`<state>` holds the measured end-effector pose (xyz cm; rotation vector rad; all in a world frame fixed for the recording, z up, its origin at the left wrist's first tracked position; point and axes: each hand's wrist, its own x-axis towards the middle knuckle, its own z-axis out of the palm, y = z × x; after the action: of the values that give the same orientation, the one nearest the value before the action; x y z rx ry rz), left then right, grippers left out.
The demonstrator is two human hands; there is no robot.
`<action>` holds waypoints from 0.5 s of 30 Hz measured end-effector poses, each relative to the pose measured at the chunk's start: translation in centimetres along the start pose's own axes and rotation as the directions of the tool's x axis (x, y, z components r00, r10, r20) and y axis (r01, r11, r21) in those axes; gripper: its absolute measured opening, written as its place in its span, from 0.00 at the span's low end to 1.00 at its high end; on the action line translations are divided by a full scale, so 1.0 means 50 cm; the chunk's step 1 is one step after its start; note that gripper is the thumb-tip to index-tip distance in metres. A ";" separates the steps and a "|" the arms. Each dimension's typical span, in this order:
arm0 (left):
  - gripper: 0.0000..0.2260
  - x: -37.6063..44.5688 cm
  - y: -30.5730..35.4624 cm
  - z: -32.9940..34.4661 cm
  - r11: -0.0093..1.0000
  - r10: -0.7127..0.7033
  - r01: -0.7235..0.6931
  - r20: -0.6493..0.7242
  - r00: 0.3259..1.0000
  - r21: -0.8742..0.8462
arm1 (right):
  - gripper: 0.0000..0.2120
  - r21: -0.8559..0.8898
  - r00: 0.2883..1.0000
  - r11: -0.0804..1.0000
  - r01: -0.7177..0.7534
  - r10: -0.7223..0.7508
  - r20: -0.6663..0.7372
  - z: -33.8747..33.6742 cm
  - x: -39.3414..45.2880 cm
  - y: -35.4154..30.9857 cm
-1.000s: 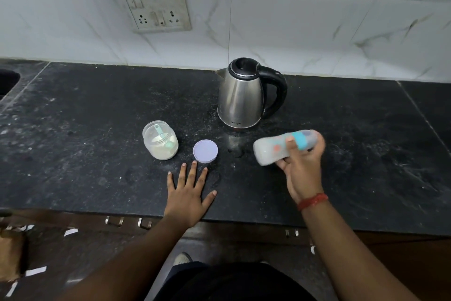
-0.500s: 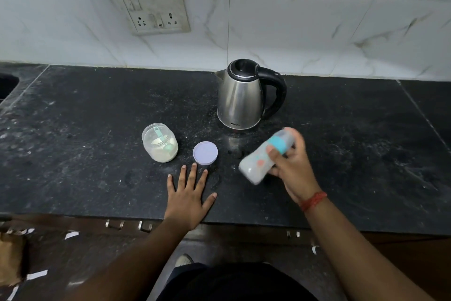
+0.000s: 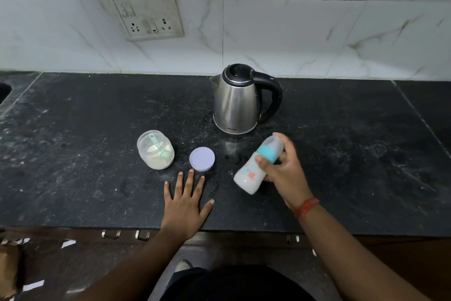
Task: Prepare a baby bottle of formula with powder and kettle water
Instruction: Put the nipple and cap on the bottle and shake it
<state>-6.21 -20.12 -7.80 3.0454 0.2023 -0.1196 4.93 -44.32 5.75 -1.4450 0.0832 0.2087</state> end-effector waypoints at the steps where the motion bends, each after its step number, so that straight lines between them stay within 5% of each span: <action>1: 0.35 -0.001 0.001 -0.001 1.000 0.000 0.000 0.002 1.000 0.003 | 0.27 0.059 0.996 0.998 0.023 -0.018 -0.091 0.000 0.002 -0.001; 3: 0.35 -0.002 0.004 -0.001 1.000 0.004 -0.004 0.000 1.000 0.009 | 0.26 0.215 0.984 0.976 0.039 0.000 -0.180 -0.013 0.005 -0.001; 6: 0.35 -0.002 0.002 -0.002 1.000 0.006 -0.006 -0.006 1.000 -0.003 | 0.29 0.060 0.998 0.998 -0.009 0.005 0.066 -0.009 0.001 0.002; 10: 0.35 -0.002 0.005 -0.002 1.000 0.009 -0.009 -0.003 1.000 0.005 | 0.27 0.212 0.993 0.977 0.003 0.021 -0.112 -0.011 0.002 0.016; 13: 0.35 -0.003 0.000 -0.003 1.000 0.009 -0.009 -0.010 1.000 -0.007 | 0.31 -0.061 0.988 0.998 -0.015 0.025 0.154 -0.001 0.004 0.029; 15: 0.35 -0.003 0.000 -0.005 1.000 0.009 -0.009 0.003 1.000 0.002 | 0.29 0.026 1.000 1.000 -0.003 0.003 0.006 -0.001 0.008 0.024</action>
<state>-6.34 -20.11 -7.55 3.0476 0.1878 -0.1238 5.10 -44.18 4.50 -1.4181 0.0830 0.2140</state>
